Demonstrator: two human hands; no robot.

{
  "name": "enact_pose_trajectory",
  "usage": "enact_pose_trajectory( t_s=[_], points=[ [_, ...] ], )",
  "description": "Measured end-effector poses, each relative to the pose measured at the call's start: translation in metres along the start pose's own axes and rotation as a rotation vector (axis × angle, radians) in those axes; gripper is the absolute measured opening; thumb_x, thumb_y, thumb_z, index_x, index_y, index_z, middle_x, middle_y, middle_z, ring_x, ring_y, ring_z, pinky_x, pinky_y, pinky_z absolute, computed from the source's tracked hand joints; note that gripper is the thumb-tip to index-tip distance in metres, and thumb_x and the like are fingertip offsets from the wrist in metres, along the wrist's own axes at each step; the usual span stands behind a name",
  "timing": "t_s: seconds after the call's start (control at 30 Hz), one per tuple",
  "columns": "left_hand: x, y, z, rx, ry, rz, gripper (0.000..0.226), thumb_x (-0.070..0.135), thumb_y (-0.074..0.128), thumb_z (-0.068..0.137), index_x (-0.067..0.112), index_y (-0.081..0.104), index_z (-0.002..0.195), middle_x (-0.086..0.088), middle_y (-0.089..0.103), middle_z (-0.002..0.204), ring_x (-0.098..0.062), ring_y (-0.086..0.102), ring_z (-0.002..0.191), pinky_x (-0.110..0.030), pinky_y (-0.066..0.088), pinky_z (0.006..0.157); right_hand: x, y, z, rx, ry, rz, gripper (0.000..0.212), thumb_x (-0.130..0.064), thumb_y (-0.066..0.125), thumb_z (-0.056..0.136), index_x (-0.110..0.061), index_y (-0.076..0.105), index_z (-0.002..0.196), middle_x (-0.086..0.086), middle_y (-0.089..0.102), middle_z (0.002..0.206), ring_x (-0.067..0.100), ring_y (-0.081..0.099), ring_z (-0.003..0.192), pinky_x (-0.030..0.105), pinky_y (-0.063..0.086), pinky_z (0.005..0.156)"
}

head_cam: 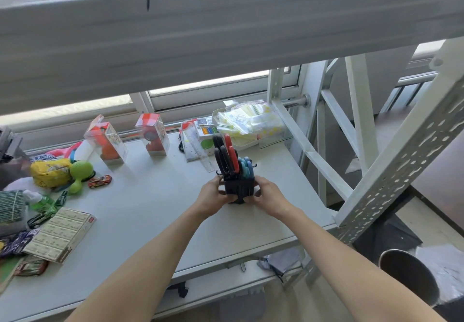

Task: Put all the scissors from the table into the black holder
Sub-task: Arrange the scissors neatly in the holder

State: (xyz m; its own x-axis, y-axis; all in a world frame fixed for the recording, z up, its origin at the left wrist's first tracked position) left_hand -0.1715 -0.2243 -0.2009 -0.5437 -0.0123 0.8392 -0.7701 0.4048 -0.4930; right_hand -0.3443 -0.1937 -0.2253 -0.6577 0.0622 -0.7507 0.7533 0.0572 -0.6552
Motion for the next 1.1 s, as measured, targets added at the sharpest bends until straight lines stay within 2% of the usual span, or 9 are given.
enact_pose_trajectory(
  t_s=[0.13, 0.27, 0.4, 0.5, 0.77, 0.87, 1.0, 1.07, 1.1],
  points=[
    [0.001, 0.002, 0.007, 0.073, -0.013, -0.044, 0.063, -0.007, 0.070, 0.081, 0.005, 0.049, 0.140, -0.014, 0.061, 0.132, -0.026, 0.067, 0.096, -0.032, 0.056, 0.087, -0.003, 0.001, 0.012, 0.012, 0.002, -0.009, 0.054, -0.008, 0.071, 0.080, -0.019, 0.054, 0.130, 0.009, 0.062, 0.114, 0.016, 0.052, 0.082, 0.025, 0.043, 0.074],
    [0.002, 0.003, 0.013, 0.111, -0.036, -0.061, 0.066, -0.007, 0.068, 0.083, 0.009, 0.046, 0.143, -0.013, 0.061, 0.132, -0.031, 0.067, 0.108, -0.036, 0.054, 0.093, -0.007, 0.003, 0.021, 0.016, 0.017, -0.021, 0.056, -0.005, 0.068, 0.080, -0.020, 0.054, 0.131, 0.011, 0.062, 0.115, 0.018, 0.050, 0.086, 0.035, 0.050, 0.085],
    [-0.001, 0.006, 0.013, 0.116, -0.042, -0.060, 0.067, -0.005, 0.066, 0.084, 0.010, 0.043, 0.145, -0.011, 0.061, 0.131, -0.031, 0.066, 0.109, -0.035, 0.054, 0.092, -0.007, 0.005, 0.021, 0.031, 0.012, -0.031, 0.053, -0.007, 0.068, 0.082, -0.023, 0.053, 0.130, 0.008, 0.059, 0.110, 0.018, 0.052, 0.089, 0.030, 0.047, 0.081],
    [-0.006, 0.007, 0.013, 0.125, -0.059, -0.019, 0.064, 0.001, 0.067, 0.086, 0.012, 0.045, 0.144, -0.015, 0.065, 0.122, -0.032, 0.065, 0.110, -0.045, 0.053, 0.097, -0.008, 0.006, 0.021, 0.018, 0.024, -0.044, 0.051, -0.009, 0.066, 0.081, -0.022, 0.052, 0.129, 0.008, 0.055, 0.104, 0.025, 0.057, 0.091, 0.034, 0.050, 0.084],
    [-0.015, 0.000, 0.013, 0.087, -0.195, 0.084, 0.074, 0.017, 0.071, 0.087, 0.005, 0.033, 0.150, -0.018, 0.047, 0.142, -0.031, 0.053, 0.127, -0.046, 0.051, 0.102, -0.014, 0.007, 0.017, 0.020, 0.140, -0.098, 0.053, -0.019, 0.068, 0.082, -0.019, 0.048, 0.131, 0.013, 0.053, 0.112, 0.032, 0.062, 0.100, 0.044, 0.053, 0.091],
    [-0.022, -0.003, 0.008, 0.063, -0.235, 0.145, 0.069, 0.020, 0.069, 0.089, 0.005, 0.035, 0.148, -0.017, 0.052, 0.134, -0.032, 0.060, 0.117, -0.045, 0.052, 0.100, -0.013, 0.009, 0.014, 0.068, 0.241, -0.138, 0.054, -0.022, 0.068, 0.085, -0.011, 0.045, 0.132, 0.013, 0.052, 0.121, 0.031, 0.057, 0.107, 0.039, 0.050, 0.091],
    [-0.030, -0.008, -0.011, -0.026, -0.241, 0.185, 0.060, 0.024, 0.065, 0.091, 0.005, 0.040, 0.142, -0.016, 0.060, 0.125, -0.032, 0.064, 0.111, -0.044, 0.052, 0.099, -0.010, 0.012, 0.005, 0.117, 0.365, -0.148, 0.041, -0.019, 0.064, 0.088, -0.003, 0.047, 0.122, 0.015, 0.056, 0.121, 0.032, 0.057, 0.109, 0.034, 0.046, 0.082],
    [-0.030, -0.013, -0.023, -0.105, -0.236, 0.217, 0.055, 0.025, 0.064, 0.092, 0.005, 0.045, 0.139, -0.017, 0.063, 0.124, -0.032, 0.065, 0.110, -0.041, 0.052, 0.099, -0.011, 0.015, -0.003, 0.087, 0.403, -0.176, 0.025, -0.017, 0.060, 0.089, -0.003, 0.053, 0.109, 0.013, 0.060, 0.106, 0.033, 0.060, 0.102, 0.030, 0.044, 0.073],
    [-0.030, -0.016, -0.031, -0.159, -0.241, 0.235, 0.053, 0.025, 0.064, 0.092, 0.005, 0.048, 0.138, -0.018, 0.064, 0.124, -0.031, 0.066, 0.107, -0.039, 0.053, 0.097, -0.015, 0.016, -0.009, 0.047, 0.413, -0.201, 0.011, -0.016, 0.058, 0.089, -0.006, 0.055, 0.092, 0.010, 0.060, 0.090, 0.033, 0.060, 0.093, 0.027, 0.042, 0.064]
  ],
)
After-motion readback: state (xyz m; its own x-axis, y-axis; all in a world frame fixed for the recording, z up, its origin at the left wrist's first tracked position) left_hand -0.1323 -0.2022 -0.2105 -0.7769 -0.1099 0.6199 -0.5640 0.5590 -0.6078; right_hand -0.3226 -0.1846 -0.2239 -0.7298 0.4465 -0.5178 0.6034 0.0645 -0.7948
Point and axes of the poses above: each hand's wrist, its own z-axis towards the middle knuckle, its own y-axis out of the palm, x = y × z, the point moved 2 cm from there along z, towards the middle knuckle
